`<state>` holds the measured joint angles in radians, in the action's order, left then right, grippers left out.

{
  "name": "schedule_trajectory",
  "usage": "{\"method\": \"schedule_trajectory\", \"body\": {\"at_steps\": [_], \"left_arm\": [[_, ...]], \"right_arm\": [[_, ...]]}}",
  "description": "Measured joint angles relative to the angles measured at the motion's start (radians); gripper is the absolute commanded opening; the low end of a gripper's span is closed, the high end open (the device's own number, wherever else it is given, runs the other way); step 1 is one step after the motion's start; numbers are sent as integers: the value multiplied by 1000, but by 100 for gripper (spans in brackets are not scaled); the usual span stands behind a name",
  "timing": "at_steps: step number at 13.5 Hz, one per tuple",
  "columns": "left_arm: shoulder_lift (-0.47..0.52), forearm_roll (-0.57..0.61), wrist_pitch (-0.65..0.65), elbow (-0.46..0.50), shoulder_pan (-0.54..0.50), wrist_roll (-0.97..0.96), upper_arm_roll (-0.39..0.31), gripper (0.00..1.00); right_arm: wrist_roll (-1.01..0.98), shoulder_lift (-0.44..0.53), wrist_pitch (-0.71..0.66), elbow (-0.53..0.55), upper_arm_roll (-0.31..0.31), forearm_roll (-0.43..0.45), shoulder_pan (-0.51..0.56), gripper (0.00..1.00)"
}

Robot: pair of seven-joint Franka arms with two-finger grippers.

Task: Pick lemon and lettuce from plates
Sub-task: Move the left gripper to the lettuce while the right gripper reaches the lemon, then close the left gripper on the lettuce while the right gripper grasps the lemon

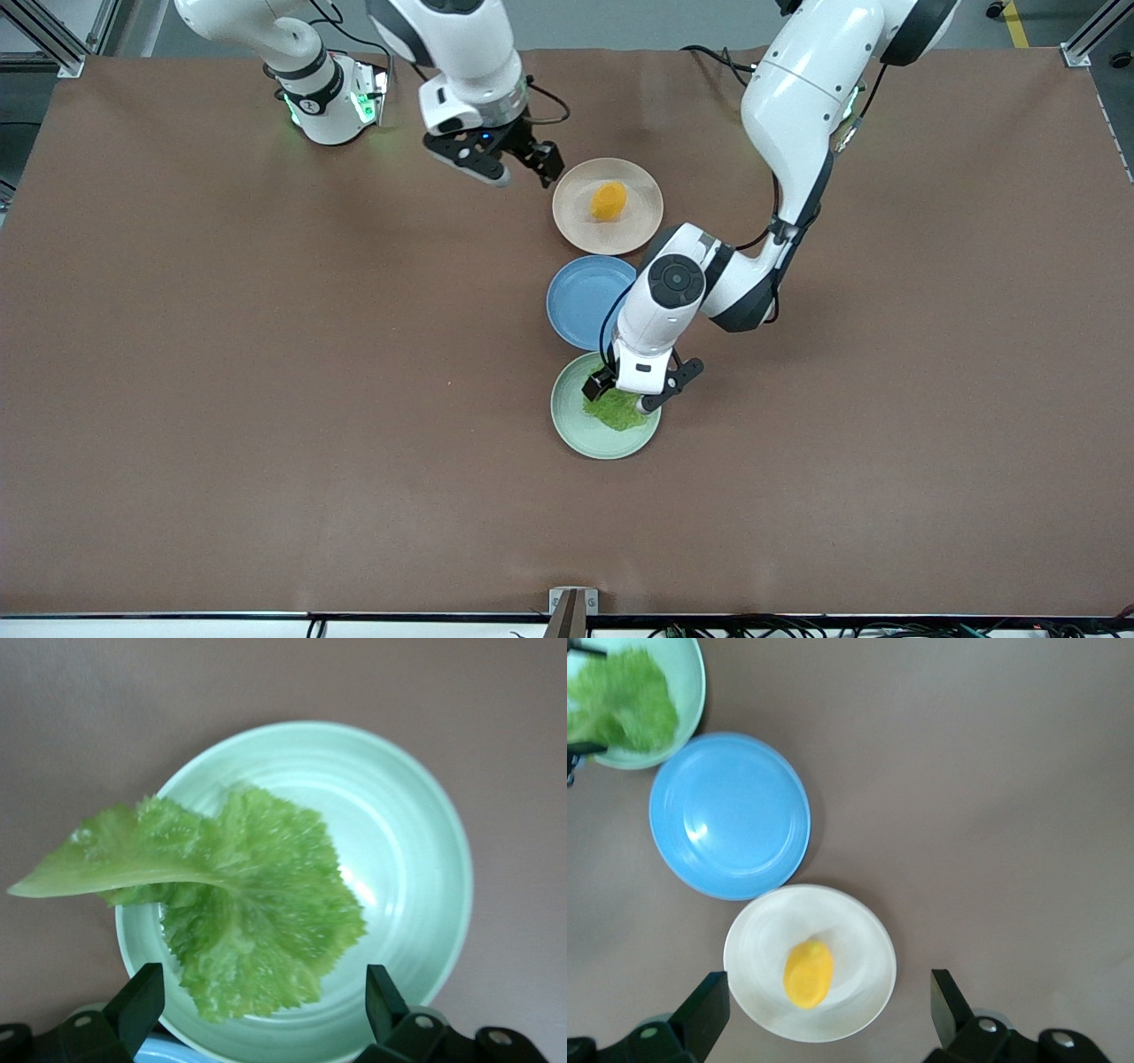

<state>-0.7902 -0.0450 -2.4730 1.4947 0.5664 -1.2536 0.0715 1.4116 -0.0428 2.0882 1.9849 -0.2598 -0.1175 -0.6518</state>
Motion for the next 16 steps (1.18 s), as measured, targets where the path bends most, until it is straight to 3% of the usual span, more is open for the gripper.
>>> {"method": "schedule_trajectory", "body": {"at_steps": [5,7,9,14,16], "left_arm": [[-37,0,-3,-2,-1,1,-4,95],[-40,0,-3,-2,-1,2,-4,89],[-43,0,-4,-2,-1,2,-4,88],[-49,0,-12,-3,-1,2,-5,88],[-57,0,-33,-3,-1,2,-5,80]], "right_arm": [[211,-149,155,28,2,97,-109,100],[294,-241,187,-8,3,162,-138,100],[363,-345,198,-80,4,216,-165,100],[400,-477,257,-160,6,237,-190,100],[404,-494,274,-161,6,237,-204,100]]}}
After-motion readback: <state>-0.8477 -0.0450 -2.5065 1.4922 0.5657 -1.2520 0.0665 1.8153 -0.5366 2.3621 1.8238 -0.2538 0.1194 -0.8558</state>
